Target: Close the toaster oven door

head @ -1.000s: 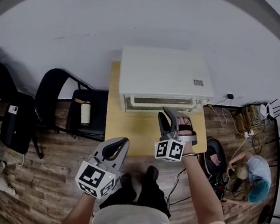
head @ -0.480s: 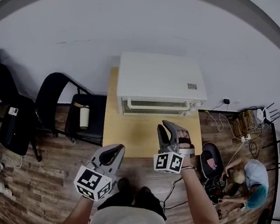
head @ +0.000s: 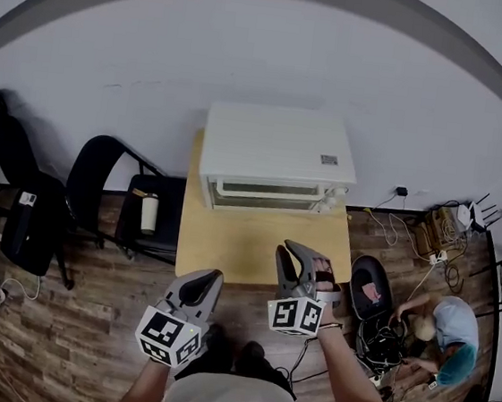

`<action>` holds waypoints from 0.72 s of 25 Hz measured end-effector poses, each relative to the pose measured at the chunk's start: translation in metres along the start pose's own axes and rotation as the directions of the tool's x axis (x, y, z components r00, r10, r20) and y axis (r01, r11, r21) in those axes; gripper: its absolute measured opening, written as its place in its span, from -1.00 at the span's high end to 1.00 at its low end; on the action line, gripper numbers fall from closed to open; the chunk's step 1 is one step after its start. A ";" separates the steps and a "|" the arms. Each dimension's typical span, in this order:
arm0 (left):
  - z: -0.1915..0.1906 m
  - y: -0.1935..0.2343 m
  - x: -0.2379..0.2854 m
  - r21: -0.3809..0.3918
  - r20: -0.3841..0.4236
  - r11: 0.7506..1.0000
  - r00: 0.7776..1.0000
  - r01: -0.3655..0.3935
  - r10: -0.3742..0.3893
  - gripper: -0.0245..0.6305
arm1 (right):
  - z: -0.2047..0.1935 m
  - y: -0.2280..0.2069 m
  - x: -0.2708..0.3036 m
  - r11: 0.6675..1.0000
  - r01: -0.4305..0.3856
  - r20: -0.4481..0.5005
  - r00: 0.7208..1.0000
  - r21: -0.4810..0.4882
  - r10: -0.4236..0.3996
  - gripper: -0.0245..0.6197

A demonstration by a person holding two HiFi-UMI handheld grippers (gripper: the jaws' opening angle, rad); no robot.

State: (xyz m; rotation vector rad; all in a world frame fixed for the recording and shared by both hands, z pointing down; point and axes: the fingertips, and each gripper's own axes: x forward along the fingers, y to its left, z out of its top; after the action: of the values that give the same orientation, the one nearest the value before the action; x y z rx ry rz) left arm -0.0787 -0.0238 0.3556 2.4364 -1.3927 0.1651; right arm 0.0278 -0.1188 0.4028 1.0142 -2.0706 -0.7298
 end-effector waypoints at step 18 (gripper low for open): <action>0.016 -0.083 -0.009 0.012 0.055 0.999 0.997 -0.052 0.051 0.89 | 0.022 -0.033 -0.118 0.918 -0.102 0.177 0.984 0.384 0.035 0.85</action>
State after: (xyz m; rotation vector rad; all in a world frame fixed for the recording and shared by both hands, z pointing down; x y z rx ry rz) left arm -0.0131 0.0172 0.3193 2.4344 -1.4827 0.1210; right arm 0.0764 -0.0348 0.3253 1.1175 -2.4498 -0.3770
